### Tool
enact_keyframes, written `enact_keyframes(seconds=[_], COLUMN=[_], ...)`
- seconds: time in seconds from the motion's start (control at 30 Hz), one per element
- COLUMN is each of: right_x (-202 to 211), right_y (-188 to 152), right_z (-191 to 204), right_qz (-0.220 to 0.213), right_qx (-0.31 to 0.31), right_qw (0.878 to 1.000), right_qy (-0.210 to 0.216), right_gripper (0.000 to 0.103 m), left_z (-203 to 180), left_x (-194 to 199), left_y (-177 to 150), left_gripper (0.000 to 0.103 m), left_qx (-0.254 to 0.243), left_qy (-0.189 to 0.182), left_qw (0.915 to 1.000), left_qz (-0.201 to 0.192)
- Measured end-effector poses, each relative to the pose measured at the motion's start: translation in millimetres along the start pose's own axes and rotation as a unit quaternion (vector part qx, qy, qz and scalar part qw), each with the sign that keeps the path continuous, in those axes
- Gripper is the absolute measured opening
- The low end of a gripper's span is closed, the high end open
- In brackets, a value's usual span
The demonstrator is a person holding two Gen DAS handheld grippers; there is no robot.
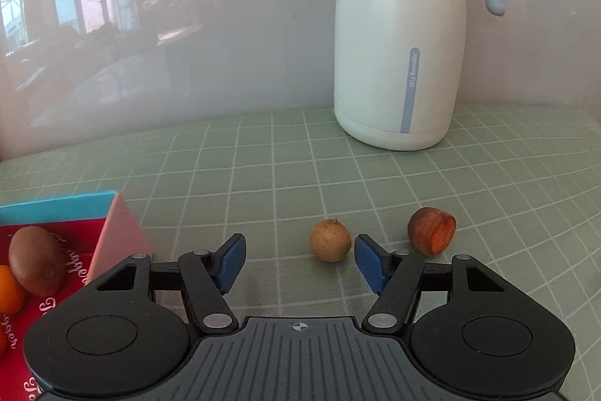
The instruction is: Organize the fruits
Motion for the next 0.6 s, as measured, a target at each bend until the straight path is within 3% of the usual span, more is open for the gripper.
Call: enact_keyframes(seconds=[0.07, 0.17, 0.23, 0.43, 0.6], right_x=[0, 1, 1, 0, 2], right_y=[1, 1, 0, 2, 3], right_z=[0, -1, -1, -3, 1], right_qz=[0.0, -0.002, -0.002, -0.003, -0.006], right_qx=[0.001, 0.005, 0.006, 0.0, 0.003], right_qw=[1.0, 1.0, 1.0, 1.0, 1.0], right_qy=[0.002, -0.001, -0.004, -0.004, 0.001], right_gripper=[0.103, 0.103, 0.103, 0.103, 0.103], left_z=[-4, -4, -2, 0, 15], left_x=[-6, -12, -13, -2, 30], left_y=[0, 3, 5, -6, -4], left_gripper=[0.065, 0.047, 0.026, 0.025, 0.025], left_qx=[-0.004, 0.004, 0.016, 0.011, 0.011], left_qy=[0.0, -0.01, -0.019, -0.017, -0.011], left_qw=[1.0, 0.9999, 0.9997, 0.9998, 0.999], left_qz=[0.004, 0.005, 0.008, -0.008, -0.042])
Point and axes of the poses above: each gripper's, at about its wrist camera, not at the fingertips, and x roughly against the way its jaws point, z to its left, y to its top, the point moved 2 cm from there along -x, roughly the way its jaws point, and after that the axes turned 3 degrees about y, right-handed, at the moved point
